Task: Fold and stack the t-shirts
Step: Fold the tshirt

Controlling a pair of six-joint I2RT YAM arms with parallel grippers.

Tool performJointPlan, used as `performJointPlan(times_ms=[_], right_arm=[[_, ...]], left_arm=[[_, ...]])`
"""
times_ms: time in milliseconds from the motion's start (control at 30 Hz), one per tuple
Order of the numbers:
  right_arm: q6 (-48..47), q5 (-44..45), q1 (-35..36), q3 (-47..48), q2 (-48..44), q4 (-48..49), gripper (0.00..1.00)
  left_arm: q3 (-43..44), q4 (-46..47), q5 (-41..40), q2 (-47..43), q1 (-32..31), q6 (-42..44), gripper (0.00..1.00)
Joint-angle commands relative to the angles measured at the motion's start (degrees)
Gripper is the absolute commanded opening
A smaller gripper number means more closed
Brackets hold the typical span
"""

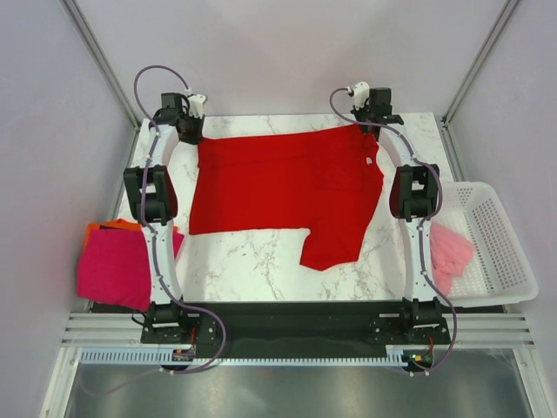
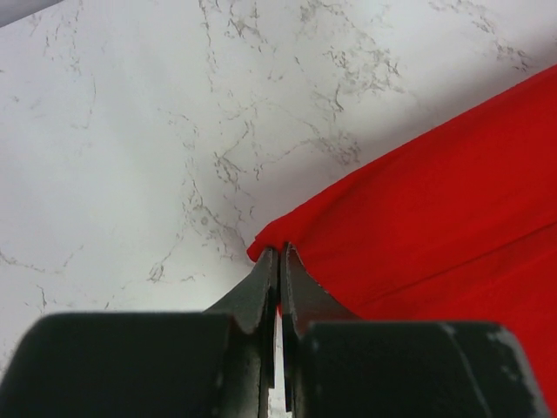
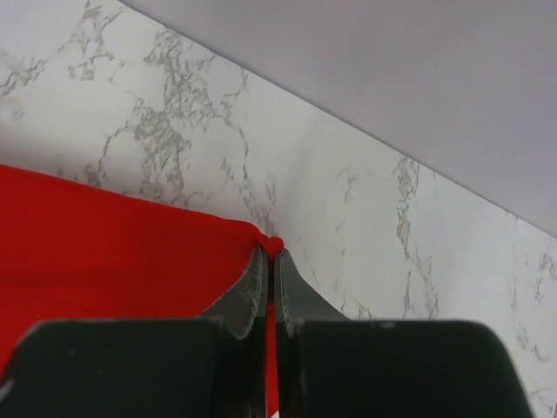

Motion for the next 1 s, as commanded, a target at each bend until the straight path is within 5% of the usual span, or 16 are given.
performJointPlan(times_ms=[0,167,333,433,567,700,867,967], right_arm=[[-1.3,4.5,0.2,3.8,2.5,6.6,0.04],[0.2,10.0,0.4,2.4,3.2,15.2,0.42],[3.9,14.3,0.2,3.6,-3.2,16.6,0.57],[4.0,12.8,0.0,-3.5,-13.2,15.9,0.62],[-2.5,-10.3,0.6,-30.0,-32.8,15.2,0.63],[-18.4,-21.1,6.4,-53.2,-50.0,-4.5,0.62],[-32.1,-22.8,12.0,-81.1,-66.3,-8.5,0.62],[-36.5,-22.9,15.5,-90.1,-73.6,-8.7,0.6]], left_arm=[[4.9,2.6,-4.0,2.1,-1.1,-0.8,0.05],[9.4,6.1,-9.3,4.4,-1.9,-3.6,0.36],[10.6,8.6,-14.9,-0.6,-1.9,-7.0,0.52],[7.0,8.5,-18.1,-6.7,-2.0,-5.7,0.57],[-8.0,7.3,-11.7,-18.3,-2.1,-1.6,0.57],[-26.4,6.6,-7.4,-30.0,-2.6,-0.5,0.57],[-36.5,4.7,-1.9,-35.1,-3.0,-1.3,0.5],[-42.3,4.6,0.0,-37.8,-3.0,-1.8,0.46]])
